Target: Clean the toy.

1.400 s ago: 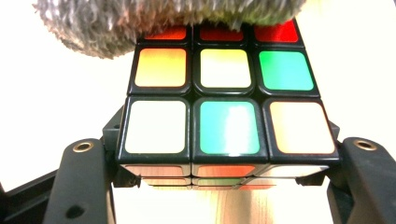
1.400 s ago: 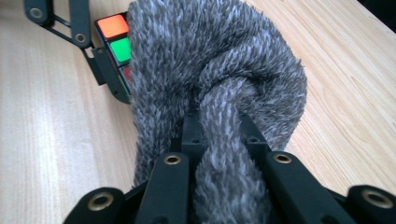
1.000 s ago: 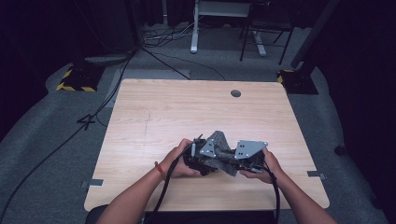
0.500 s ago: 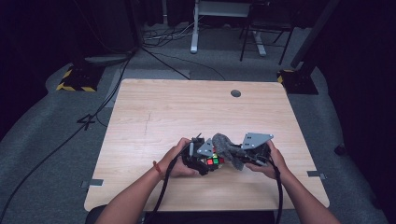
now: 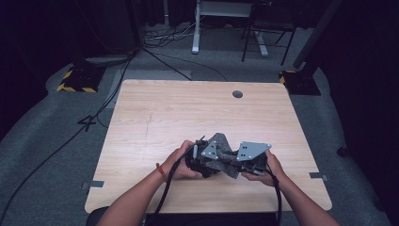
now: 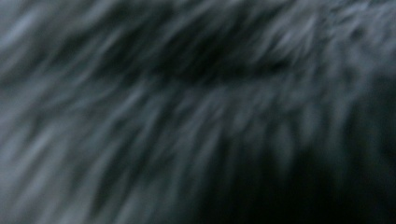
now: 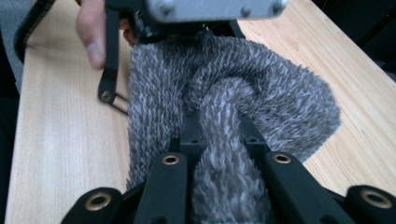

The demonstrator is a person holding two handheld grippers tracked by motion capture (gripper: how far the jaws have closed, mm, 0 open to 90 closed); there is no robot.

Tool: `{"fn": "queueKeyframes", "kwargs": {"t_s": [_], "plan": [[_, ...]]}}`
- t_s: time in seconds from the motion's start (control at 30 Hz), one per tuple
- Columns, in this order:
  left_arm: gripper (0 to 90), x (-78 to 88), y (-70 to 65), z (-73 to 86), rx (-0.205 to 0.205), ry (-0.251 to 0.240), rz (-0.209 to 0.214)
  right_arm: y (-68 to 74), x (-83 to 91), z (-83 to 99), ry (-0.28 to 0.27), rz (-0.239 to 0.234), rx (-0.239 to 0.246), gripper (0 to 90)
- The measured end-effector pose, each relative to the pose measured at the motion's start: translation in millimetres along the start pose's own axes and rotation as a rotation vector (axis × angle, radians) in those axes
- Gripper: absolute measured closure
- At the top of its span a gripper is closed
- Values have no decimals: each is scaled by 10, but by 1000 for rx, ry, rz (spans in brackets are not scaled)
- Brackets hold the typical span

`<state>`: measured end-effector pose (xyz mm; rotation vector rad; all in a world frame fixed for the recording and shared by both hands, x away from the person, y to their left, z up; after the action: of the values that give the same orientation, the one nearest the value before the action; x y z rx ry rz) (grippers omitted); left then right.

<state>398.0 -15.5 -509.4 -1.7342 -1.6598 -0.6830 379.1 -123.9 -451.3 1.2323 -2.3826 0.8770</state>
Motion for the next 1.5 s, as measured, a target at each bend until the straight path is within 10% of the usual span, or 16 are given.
{"fn": "queueKeyframes", "kwargs": {"t_s": [0.57, 0.8, 1.5], "plan": [[339, 168, -34, -53, -8, -79, 4, -328, -90, 499, 124, 59, -108, 772], [338, 162, -28, -55, 3, -98, 8, -199, -44, 430, 41, -50, -158, 772], [332, 53, -1, -40, 3, -61, 0, -105, 26, 63, -104, -82, -172, 773]]}}
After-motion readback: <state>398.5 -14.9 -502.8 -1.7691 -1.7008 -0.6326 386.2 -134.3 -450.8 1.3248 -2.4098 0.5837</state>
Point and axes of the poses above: each handheld gripper's, and its own axes: x roughly backward along the jaws, z roughly out of its underside, y roughly to its left, the point moved 7 cm from there along -x, roughly forward along the jaws, and after that the axes turned 14 degrees about z, right-handed, at the moved point
